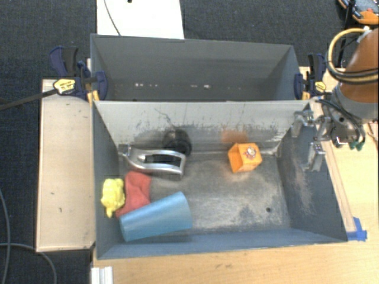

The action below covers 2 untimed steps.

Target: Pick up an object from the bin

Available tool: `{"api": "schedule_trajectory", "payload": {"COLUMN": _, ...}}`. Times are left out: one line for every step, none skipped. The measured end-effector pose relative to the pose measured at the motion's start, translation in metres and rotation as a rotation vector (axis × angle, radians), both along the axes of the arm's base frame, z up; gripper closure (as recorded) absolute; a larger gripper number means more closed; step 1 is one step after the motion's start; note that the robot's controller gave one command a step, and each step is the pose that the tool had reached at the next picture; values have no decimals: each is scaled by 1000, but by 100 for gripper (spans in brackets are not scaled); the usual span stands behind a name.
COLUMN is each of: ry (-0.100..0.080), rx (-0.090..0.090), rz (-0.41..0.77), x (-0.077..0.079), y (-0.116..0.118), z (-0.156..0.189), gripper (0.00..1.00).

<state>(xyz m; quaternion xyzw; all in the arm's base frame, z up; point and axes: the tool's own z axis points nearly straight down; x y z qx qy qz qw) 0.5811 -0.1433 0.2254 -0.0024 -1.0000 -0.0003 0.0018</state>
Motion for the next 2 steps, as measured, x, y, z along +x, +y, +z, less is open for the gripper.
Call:
{"api": "schedule_trajectory", "payload": {"ry": -8, "rx": -1, "rz": 3, "x": 1, "y": 1, "z": 5, "gripper": 0}}
{"api": "schedule_trajectory", "payload": {"ry": -12, "rx": -3, "rz": 21, "x": -16, "y": 37, "z": -51, "gripper": 0}}
